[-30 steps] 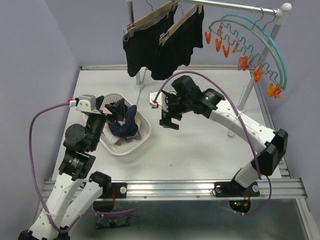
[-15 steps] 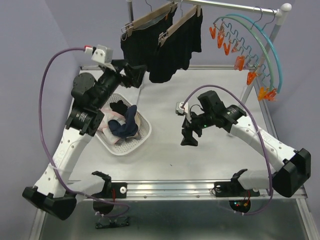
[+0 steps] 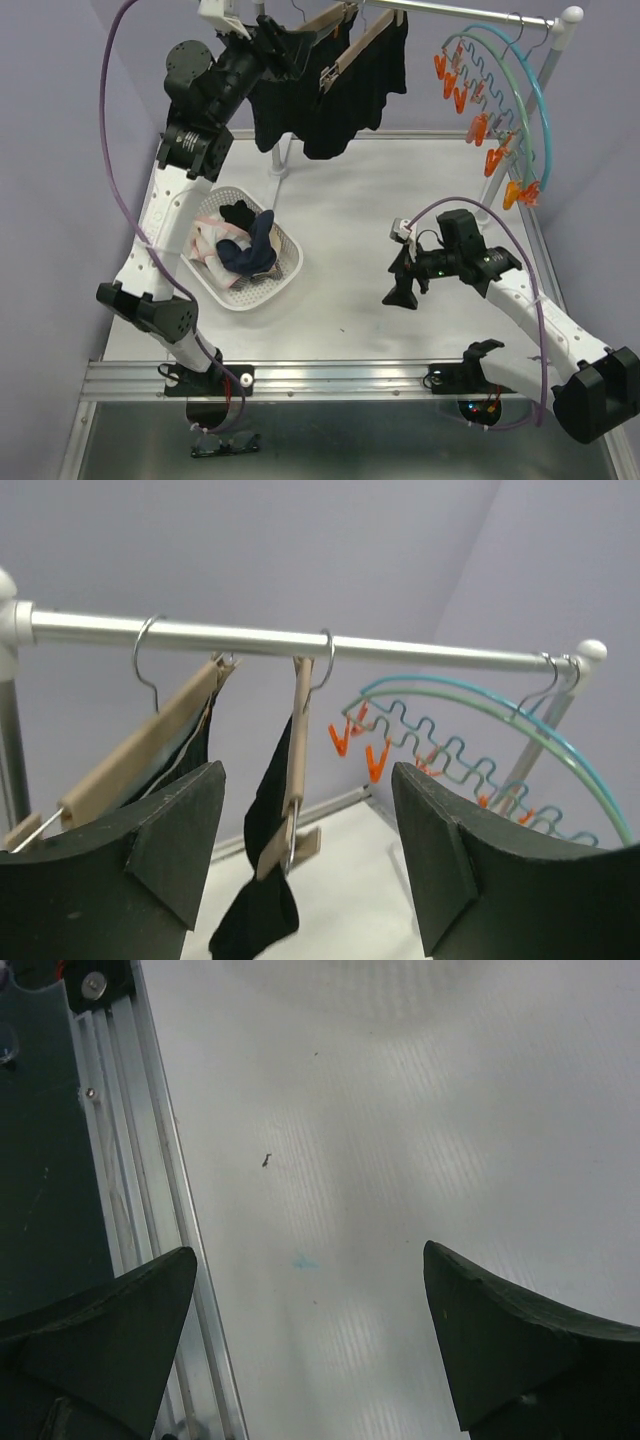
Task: Remove the underwear clipped to the hanger
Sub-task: Pick up the hanger from the clothesline.
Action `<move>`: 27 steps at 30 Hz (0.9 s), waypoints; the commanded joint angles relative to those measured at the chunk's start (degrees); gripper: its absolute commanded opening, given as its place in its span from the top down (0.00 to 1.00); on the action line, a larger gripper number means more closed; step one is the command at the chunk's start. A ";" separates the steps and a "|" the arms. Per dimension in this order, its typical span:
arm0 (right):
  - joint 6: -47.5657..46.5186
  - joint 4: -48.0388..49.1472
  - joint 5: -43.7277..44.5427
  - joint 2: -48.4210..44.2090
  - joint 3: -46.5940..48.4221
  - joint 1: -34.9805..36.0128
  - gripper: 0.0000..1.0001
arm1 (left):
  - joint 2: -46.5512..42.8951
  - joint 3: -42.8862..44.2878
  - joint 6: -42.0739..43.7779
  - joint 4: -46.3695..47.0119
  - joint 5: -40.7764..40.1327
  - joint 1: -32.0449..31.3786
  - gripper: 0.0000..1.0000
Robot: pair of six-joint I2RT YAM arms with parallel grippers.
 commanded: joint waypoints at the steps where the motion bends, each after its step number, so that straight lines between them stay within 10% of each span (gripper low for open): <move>1: 2.01 5.83 -3.72 -3.12 -1.84 -2.32 0.00 | 5.18 5.92 -3.74 -1.67 -0.09 0.02 0.23; 27: 2.89 6.10 -5.74 -7.43 -2.19 -8.21 0.00 | 21.97 20.60 -2.88 -3.15 -1.83 -4.46 0.37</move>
